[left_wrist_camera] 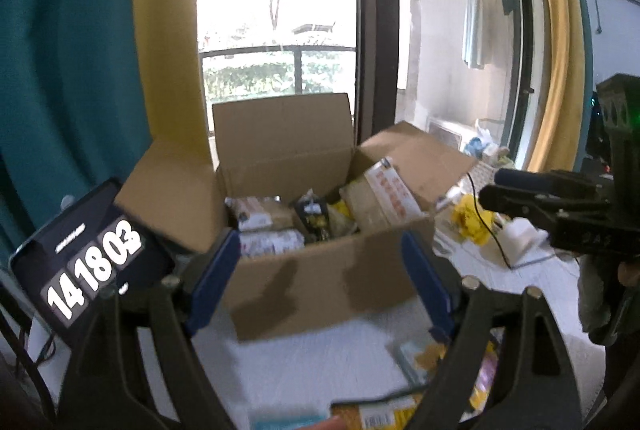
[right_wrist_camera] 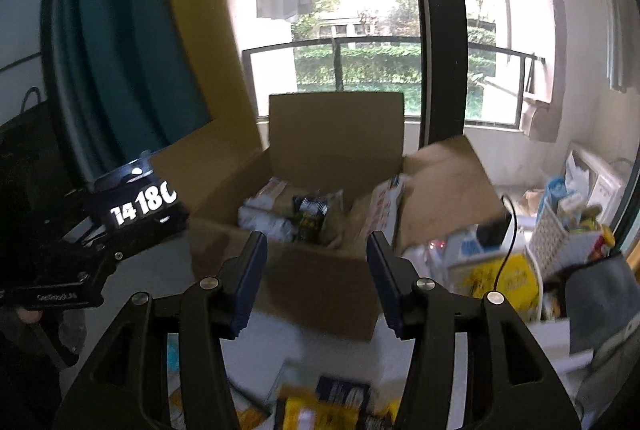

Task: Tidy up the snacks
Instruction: 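Grasp the clear blue-label packet with the left tool while the right tool grasps the orange chip bag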

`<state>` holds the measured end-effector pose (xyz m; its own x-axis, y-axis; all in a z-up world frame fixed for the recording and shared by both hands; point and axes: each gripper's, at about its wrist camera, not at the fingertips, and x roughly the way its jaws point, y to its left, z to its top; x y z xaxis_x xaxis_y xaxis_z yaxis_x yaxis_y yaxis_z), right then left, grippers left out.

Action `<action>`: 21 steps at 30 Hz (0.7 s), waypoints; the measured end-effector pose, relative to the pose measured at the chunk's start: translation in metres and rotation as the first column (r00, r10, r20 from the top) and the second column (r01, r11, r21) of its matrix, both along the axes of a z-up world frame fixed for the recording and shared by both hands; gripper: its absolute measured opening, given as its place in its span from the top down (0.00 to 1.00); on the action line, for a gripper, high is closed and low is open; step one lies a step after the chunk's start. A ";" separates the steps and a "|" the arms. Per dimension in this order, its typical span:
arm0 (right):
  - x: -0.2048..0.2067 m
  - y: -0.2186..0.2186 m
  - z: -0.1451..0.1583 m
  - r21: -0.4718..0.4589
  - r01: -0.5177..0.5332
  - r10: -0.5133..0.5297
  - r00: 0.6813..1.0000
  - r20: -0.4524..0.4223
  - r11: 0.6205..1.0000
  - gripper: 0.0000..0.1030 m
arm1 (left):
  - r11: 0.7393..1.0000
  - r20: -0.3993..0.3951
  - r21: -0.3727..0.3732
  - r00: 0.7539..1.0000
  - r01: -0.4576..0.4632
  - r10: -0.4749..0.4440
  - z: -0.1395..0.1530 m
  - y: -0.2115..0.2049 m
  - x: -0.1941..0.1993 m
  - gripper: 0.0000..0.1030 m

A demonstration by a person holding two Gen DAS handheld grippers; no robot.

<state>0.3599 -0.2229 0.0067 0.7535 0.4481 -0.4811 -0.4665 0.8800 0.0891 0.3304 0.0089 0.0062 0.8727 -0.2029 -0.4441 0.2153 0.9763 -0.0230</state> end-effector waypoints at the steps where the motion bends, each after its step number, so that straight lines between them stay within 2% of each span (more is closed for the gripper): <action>1: -0.008 -0.002 -0.003 0.000 -0.005 0.005 1.000 -0.008 1.000 0.47 | 1.000 -0.008 -0.003 1.000 0.001 -0.001 -0.002 0.000 -0.007 0.19; 11: -0.065 -0.012 -0.028 0.000 -0.013 0.013 0.997 -0.077 1.000 0.47 | 0.999 -0.086 -0.039 0.996 -0.024 0.021 -0.035 0.005 -0.070 0.18; 21: -0.106 0.007 -0.088 0.008 -0.070 0.070 0.968 -0.241 0.998 0.46 | 0.993 -0.227 -0.080 0.972 -0.081 0.061 -0.089 0.022 -0.122 0.18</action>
